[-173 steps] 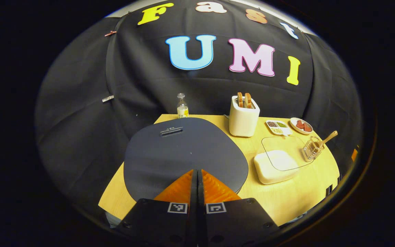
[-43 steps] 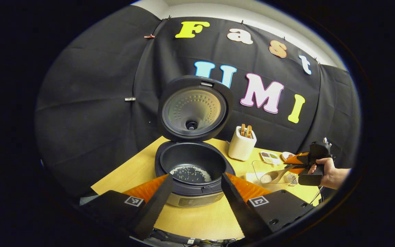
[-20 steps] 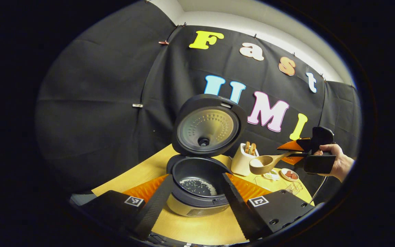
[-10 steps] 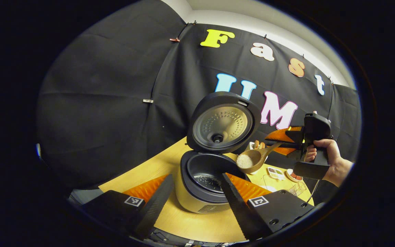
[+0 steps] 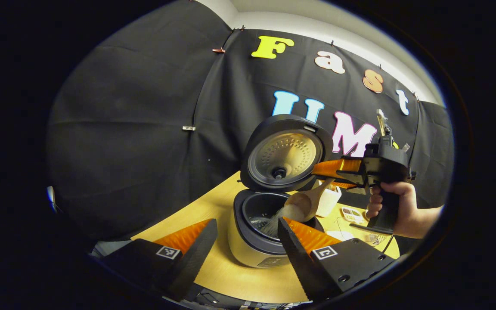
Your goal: Close the left gripper, press the button to open the rice cooker; take a wooden spoon from the chopstick holder with the right hand, scoop a spoonful of rice and pour it into the rice cooker, then put the wooden spoon back into the chopstick holder.
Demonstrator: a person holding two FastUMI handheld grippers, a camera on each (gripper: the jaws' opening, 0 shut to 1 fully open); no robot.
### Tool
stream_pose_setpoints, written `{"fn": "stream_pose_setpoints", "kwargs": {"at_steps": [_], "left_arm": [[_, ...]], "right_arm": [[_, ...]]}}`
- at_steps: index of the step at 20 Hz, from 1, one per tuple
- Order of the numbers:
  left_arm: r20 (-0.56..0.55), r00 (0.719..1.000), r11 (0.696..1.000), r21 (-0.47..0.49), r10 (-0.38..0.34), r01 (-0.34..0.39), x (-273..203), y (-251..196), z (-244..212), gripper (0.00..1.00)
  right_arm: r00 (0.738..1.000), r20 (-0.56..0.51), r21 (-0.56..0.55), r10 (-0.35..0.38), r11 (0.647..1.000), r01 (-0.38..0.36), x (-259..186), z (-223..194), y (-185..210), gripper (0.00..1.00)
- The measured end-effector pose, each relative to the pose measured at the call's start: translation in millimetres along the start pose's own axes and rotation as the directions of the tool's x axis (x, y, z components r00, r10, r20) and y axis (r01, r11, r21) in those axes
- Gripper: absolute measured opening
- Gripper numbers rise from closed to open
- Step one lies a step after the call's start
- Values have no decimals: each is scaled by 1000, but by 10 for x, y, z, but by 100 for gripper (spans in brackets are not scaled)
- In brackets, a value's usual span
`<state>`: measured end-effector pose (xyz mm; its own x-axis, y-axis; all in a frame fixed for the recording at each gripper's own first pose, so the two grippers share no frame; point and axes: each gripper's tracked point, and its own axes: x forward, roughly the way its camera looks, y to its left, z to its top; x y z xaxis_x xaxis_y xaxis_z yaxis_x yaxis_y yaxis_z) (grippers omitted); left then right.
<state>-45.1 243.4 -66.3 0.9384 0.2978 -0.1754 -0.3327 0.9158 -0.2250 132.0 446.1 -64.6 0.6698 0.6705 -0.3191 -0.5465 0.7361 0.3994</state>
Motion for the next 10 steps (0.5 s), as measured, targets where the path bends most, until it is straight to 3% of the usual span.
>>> {"fn": "stream_pose_setpoints", "kwargs": {"at_steps": [6, 10], "left_arm": [[-24, 1000, 1000, 7, 5, -5, 21, 42, -86, 96], [-29, 999, 1000, 15, 13, -13, 15, 84, -109, 95]], "right_arm": [[999, -19, -177, 51, 983, -54, 101, -227, 147, 20], [994, -14, -309, 109, 945, -108, 105, -281, 258, 20]]}}
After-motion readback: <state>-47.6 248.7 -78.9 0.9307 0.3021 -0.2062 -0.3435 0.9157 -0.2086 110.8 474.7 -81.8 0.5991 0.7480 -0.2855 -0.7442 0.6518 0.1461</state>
